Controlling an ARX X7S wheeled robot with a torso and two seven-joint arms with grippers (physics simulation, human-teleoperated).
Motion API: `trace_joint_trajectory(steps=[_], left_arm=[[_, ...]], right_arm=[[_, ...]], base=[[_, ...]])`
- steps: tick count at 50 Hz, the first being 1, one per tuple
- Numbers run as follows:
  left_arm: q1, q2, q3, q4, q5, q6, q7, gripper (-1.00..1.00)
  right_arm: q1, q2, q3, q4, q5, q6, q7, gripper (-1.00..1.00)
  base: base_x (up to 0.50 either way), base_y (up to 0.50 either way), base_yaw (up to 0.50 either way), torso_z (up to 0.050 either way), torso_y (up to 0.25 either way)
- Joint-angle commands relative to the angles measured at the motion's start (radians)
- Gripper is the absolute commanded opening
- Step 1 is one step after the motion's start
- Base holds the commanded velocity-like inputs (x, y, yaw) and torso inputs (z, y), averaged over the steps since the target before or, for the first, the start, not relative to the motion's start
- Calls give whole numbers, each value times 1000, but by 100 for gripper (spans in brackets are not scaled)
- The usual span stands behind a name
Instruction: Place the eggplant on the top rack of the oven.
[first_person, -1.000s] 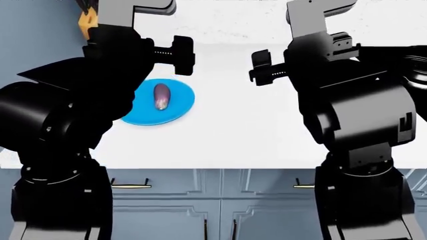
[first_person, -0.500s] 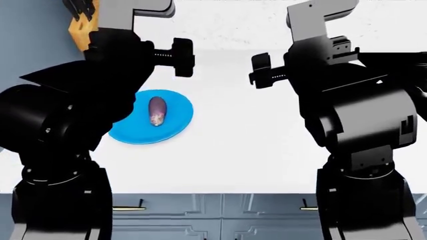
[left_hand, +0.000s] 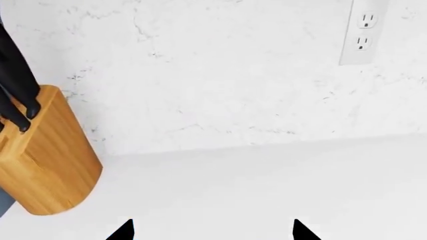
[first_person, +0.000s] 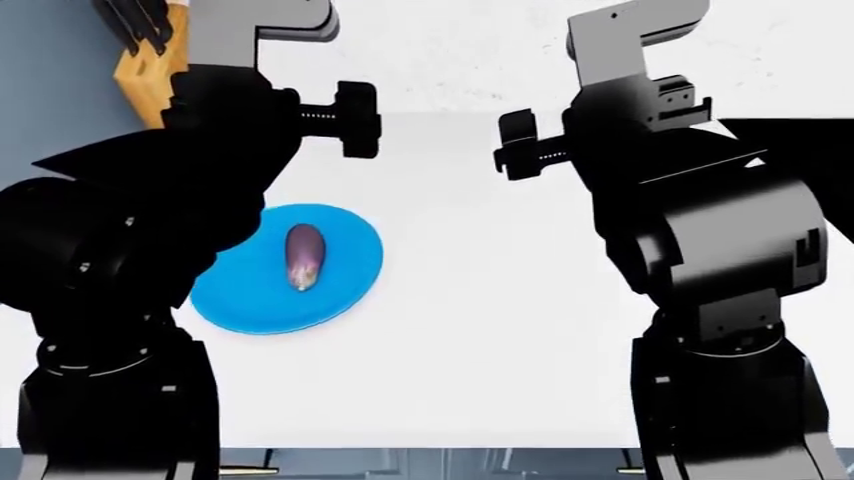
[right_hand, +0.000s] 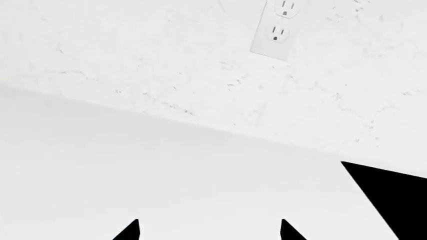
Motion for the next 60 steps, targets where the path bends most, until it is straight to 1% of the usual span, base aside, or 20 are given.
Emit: trace_joint_trajectory(steps=[1,15,21,23,24,28,38,60], left_arm=[[12,-8,-8,3,-12,4,-11,100],[23,-7,-15,20,-31,-13,-33,100],[33,-6,-26,-16,-33,-14,-41,100],[40,-9,-13,-37,-29,3,-36,100],[40,-2,-29,-49,-35,-2,-37,100],[42,-7,-7,-76,-30,0,-37,100],[58,-6,-14,-129,-33,13,-45,100],[156,-14,-72,-42,-62,-33,-115,100]], right_arm=[[1,-2,-5,14,8,-8,5,100],[-2,-6,-6,21,15,-4,19,100],[-7,-7,-5,6,22,3,22,100],[-3,-7,-22,-11,27,17,19,100],[-2,-8,-18,-9,27,16,20,100],[1,-5,-13,-8,32,8,20,100],[-2,-4,-3,-22,37,10,31,100],[-11,2,0,-22,54,4,42,100]], base=[[195,0,0,0,0],[85,0,0,0,1],[0,0,0,0,0],[0,0,0,0,0],[0,0,0,0,0],[0,0,0,0,0],[0,0,0,0,0],[0,0,0,0,0]])
